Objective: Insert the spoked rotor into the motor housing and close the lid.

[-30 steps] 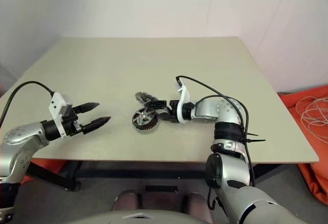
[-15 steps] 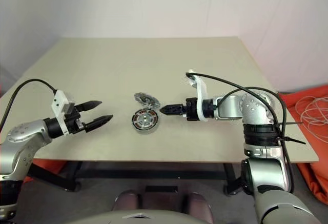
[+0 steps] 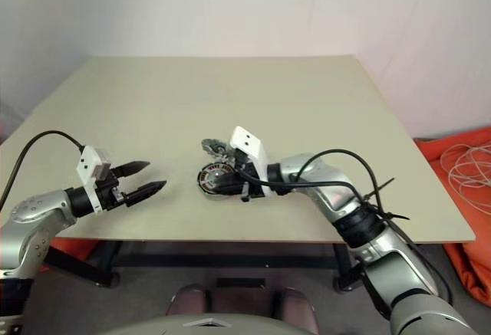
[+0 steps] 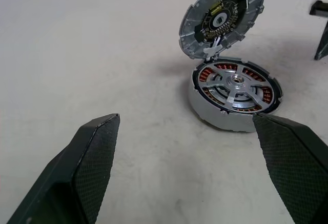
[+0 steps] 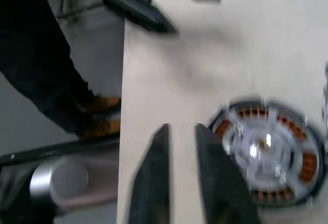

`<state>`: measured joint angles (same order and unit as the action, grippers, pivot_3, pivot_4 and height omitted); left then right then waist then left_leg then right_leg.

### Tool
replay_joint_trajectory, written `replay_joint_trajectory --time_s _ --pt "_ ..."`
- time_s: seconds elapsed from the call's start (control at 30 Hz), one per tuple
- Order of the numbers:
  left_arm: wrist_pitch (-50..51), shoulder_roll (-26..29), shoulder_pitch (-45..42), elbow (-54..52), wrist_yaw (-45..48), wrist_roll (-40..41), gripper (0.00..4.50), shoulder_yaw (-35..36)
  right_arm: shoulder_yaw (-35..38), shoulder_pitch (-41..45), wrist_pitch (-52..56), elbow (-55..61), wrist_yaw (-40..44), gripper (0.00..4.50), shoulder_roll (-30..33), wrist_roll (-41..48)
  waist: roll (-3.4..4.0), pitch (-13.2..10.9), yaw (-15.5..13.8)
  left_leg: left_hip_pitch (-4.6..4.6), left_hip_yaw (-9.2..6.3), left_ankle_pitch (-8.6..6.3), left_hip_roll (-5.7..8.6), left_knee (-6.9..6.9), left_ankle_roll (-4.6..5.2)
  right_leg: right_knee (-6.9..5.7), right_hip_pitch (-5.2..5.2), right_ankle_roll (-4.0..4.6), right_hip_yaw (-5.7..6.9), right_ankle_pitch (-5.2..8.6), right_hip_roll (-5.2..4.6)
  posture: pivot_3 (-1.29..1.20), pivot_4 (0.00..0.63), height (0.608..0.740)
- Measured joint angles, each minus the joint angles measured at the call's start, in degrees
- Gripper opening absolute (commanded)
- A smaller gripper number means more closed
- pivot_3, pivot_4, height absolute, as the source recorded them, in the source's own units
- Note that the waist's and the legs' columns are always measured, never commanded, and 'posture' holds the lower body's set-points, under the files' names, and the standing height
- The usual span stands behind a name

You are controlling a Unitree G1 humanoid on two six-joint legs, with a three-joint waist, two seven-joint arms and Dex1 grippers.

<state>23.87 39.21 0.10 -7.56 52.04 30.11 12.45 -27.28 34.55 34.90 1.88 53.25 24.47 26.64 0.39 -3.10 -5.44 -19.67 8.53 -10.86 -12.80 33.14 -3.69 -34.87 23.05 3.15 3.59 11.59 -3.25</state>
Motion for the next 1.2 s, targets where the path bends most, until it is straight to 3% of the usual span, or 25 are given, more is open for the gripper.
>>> replay_joint_trajectory --time_s 0.3,0.67,0.9,1.2 --pt "-2.11 -0.76 0.80 0.15 -0.44 -0.36 4.40 1.00 5.52 5.30 -10.22 -14.43 -6.23 0.04 -12.29 -7.15 -0.07 0.03 0.20 0.15 -0.02 -0.01 0.00 0.04 0.01 -0.08 -0.02 0.05 -0.03 -0.03 0.00 0.00 0.000 0.740" --pt "-7.75 -2.61 1.52 2.10 0.83 -1.06 4.40 1.00 3.88 2.33 -13.32 -25.08 -3.50 0.04 -13.33 -15.83 -0.14 0.07 0.20 0.16 -0.02 -0.04 0.00 0.03 0.06 -0.06 -0.08 0.20 -0.03 -0.11 0.00 0.00 0.000 0.740" --pt "-7.94 -2.65 1.64 2.66 1.53 -1.03 4.40 0.98 2.28 2.54 -15.60 -26.10 -1.75 0.04 -13.11 -19.82 -0.21 0.13 0.24 0.77 0.00 -0.04 0.00 -0.06 0.06 -0.01 -0.77 0.05 -0.03 0.00 -0.01 0.00 0.000 0.740" --pt "-8.25 -2.68 1.57 3.44 2.42 -1.03 4.40 0.97 3.27 2.19 -13.79 -24.62 -0.12 0.04 -12.90 -19.94 -0.22 0.13 0.19 0.91 -0.01 -0.03 0.00 -0.04 0.04 0.02 -0.76 0.04 -0.04 0.00 0.00 0.00 0.000 0.740"
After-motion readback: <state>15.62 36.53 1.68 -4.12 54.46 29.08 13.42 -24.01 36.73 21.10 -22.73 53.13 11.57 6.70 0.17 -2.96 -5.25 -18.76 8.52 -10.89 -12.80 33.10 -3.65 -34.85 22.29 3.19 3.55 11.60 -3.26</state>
